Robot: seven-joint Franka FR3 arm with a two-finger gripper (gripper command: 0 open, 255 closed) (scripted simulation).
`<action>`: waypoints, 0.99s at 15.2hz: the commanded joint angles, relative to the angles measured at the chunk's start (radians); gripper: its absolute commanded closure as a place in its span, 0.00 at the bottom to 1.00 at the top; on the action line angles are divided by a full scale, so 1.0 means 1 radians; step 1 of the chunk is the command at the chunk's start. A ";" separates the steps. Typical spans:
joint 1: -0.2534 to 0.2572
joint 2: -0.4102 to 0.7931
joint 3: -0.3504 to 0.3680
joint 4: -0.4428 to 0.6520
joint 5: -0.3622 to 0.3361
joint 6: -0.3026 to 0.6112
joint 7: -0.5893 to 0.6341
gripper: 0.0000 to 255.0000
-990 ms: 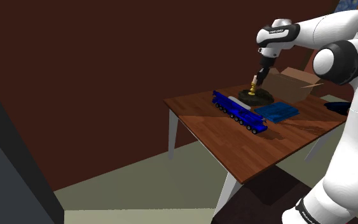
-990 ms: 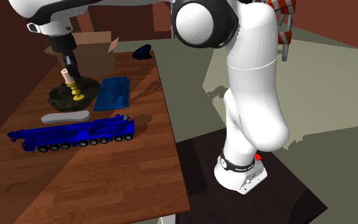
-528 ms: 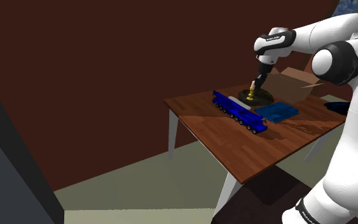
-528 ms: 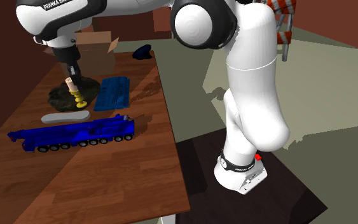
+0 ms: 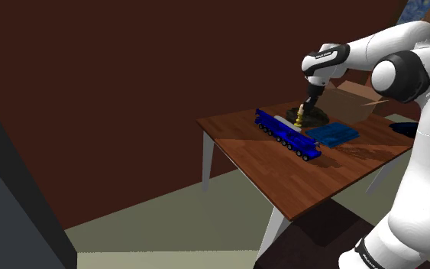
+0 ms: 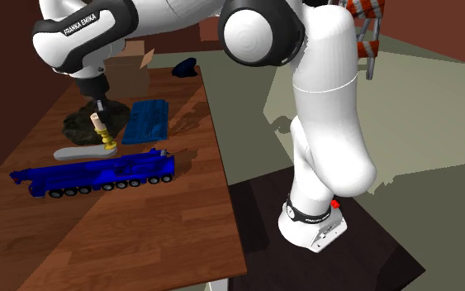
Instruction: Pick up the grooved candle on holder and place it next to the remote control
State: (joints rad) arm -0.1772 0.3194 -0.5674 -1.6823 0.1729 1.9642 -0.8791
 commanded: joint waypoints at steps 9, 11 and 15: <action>-0.007 0.045 0.014 -0.082 0.032 0.120 -0.021 1.00; -0.009 0.056 0.017 -0.094 0.040 0.142 -0.026 1.00; -0.012 0.069 0.021 -0.107 0.049 0.166 -0.031 1.00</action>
State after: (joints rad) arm -0.1877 0.3843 -0.5471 -1.7909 0.2194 2.1275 -0.9094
